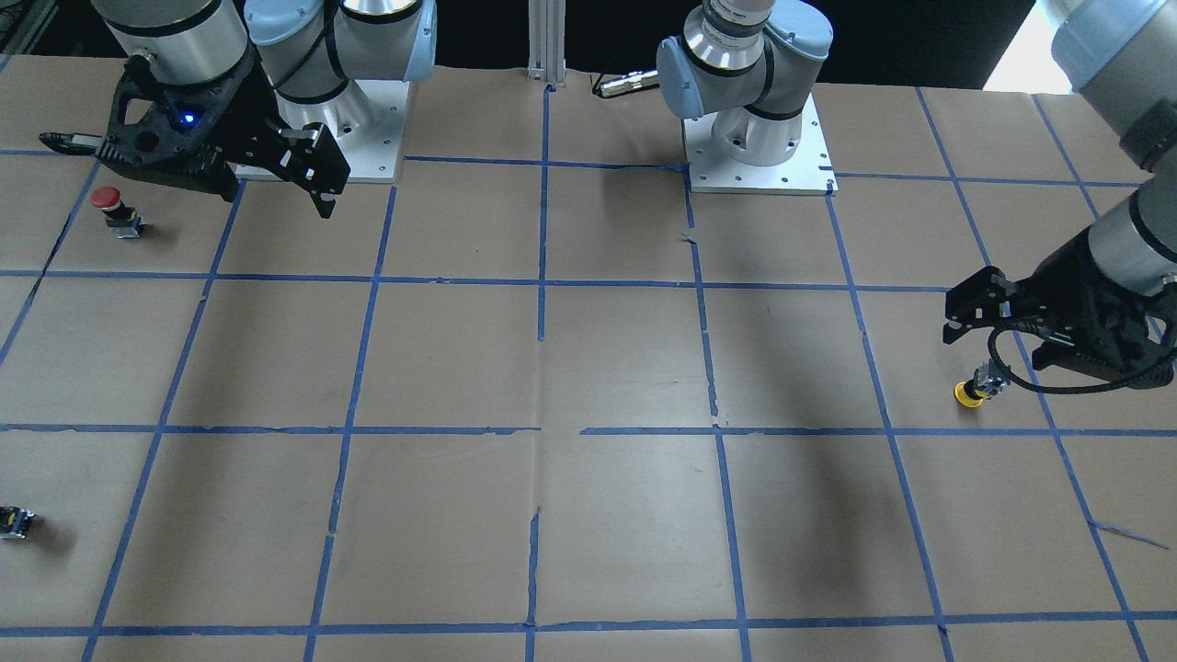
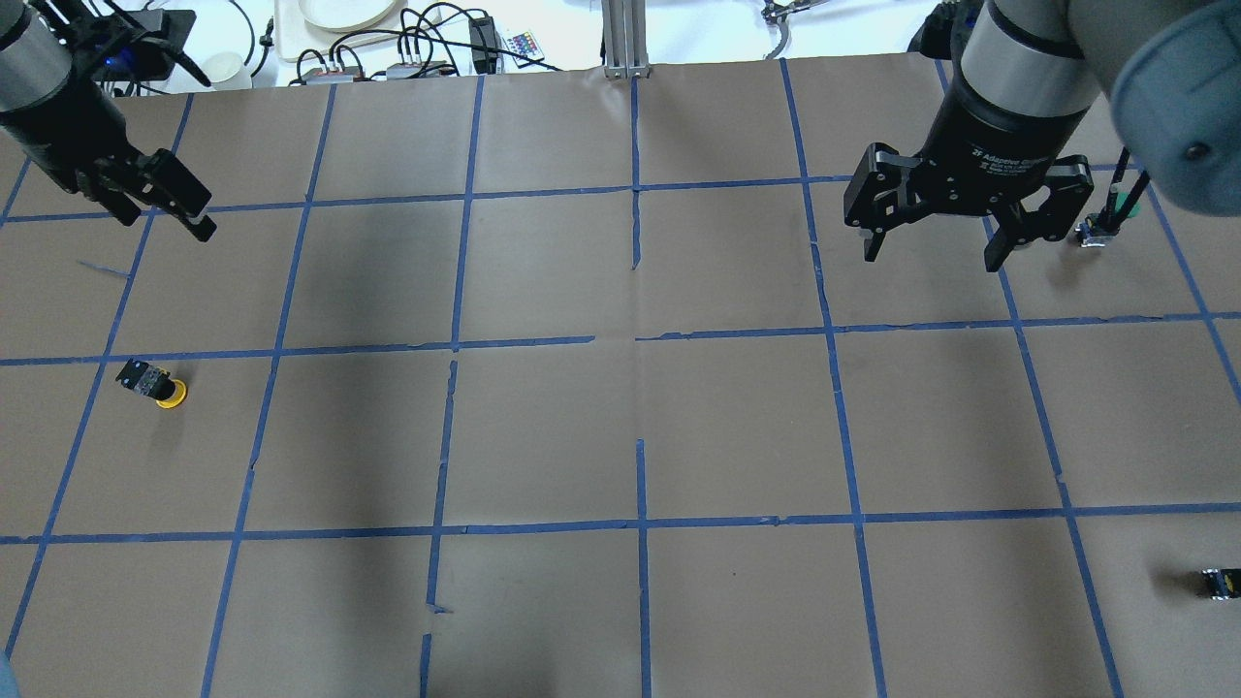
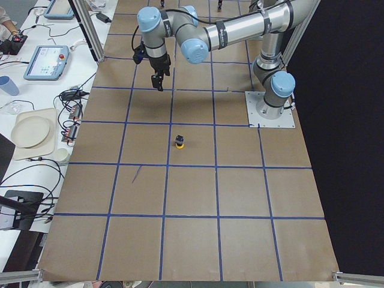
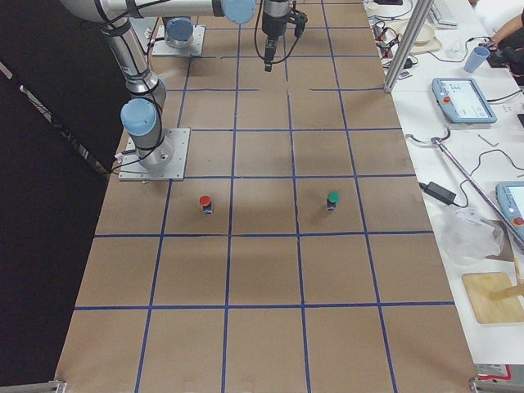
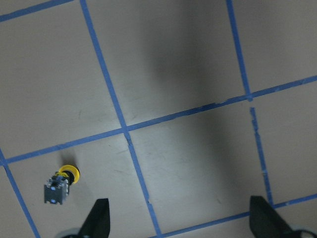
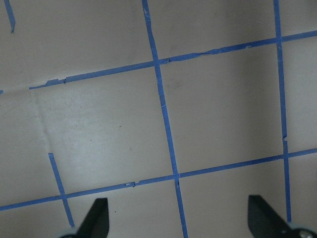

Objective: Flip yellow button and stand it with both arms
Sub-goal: 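Move the left gripper down toward the yellow button lying on its side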

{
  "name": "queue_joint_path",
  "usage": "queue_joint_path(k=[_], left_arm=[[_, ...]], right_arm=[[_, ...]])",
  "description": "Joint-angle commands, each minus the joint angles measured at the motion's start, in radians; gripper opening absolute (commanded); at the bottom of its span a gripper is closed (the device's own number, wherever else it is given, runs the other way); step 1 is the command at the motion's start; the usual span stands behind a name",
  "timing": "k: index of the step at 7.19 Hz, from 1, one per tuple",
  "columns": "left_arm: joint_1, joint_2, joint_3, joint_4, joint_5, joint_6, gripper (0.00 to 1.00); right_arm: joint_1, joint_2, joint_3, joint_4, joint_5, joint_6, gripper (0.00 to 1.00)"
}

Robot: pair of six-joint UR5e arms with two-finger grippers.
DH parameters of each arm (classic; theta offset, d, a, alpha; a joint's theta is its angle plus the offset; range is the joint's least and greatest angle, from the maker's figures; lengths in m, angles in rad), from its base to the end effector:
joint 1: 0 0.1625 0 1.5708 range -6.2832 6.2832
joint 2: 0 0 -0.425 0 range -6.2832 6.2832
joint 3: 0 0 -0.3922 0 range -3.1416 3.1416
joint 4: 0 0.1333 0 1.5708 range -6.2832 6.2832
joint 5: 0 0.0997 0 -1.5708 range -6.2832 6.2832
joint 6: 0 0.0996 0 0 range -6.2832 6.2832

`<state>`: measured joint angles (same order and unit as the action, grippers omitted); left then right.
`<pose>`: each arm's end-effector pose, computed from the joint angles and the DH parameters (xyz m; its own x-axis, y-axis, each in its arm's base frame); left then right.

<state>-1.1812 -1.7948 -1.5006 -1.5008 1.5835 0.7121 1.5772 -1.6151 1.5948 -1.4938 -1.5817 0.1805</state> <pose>0.0955 -0.5802 0.4092 -0.9478 0.3156 0.0451 0.3182 0.9453 0.0716 0.1352 -0.4663 0.4900 -0.9848 0.1723 0.0209 0.1732 0.9834 0.0538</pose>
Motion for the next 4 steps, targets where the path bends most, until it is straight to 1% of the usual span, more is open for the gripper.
queue_joint_path(k=[1,2,3,4], left_arm=[[0.098,-0.018,-0.103,0.156,0.0,0.171,0.99],[0.148,-0.023,-0.192,0.25,0.0,0.284,0.99],[0.191,-0.023,-0.281,0.419,0.001,0.356,0.99],[0.215,-0.024,-0.35,0.52,0.001,0.366,0.99]], right_arm=[[-0.005,0.0,-0.001,-0.034,0.002,0.004,1.0],[-0.005,0.0,0.0,-0.034,-0.003,0.004,1.0],[-0.006,0.001,-0.001,-0.051,0.0,0.007,1.0],[-0.011,0.003,0.0,-0.063,-0.001,0.007,1.0]])
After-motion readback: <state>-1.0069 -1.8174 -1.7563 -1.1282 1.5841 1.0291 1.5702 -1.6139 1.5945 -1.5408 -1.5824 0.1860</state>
